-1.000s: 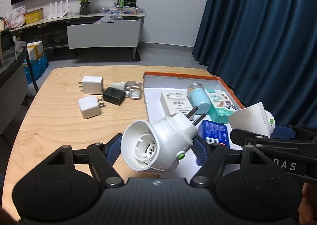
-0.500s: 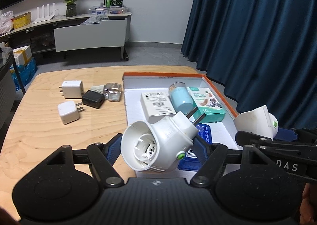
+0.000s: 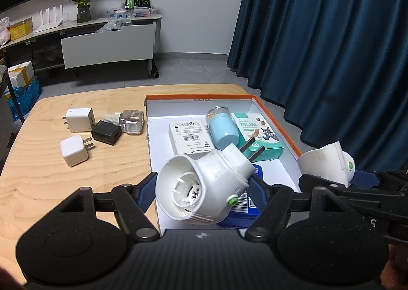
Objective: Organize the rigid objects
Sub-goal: 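Carry both white plug-in heaters over the open white box and lower them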
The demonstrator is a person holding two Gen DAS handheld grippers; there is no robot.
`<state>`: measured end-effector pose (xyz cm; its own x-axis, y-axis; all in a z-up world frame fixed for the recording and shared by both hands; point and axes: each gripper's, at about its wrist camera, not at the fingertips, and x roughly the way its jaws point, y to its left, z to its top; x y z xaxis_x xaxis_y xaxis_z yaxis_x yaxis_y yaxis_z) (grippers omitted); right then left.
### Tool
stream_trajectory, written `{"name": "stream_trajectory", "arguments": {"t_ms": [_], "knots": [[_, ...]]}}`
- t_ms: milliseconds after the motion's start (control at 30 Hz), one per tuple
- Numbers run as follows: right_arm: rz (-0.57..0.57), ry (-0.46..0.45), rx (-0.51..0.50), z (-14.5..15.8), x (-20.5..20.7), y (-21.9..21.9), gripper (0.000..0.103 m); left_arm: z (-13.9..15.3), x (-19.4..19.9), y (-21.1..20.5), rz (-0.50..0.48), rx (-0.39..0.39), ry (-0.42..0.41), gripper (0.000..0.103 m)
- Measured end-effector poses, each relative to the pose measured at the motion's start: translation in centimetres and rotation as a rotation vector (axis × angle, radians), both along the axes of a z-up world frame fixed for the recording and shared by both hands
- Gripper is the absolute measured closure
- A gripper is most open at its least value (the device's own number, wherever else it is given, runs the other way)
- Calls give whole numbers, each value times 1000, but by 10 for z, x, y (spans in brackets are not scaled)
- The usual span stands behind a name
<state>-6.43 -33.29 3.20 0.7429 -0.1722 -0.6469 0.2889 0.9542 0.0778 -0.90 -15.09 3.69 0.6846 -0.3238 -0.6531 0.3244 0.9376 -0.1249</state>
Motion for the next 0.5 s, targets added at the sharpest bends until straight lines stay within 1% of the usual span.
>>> {"name": "stream_trajectory", "arguments": {"t_ms": [500], "knots": [[-4,17,8,-11,10,-5,20,-6,14,-6,1,4,22,28]]}}
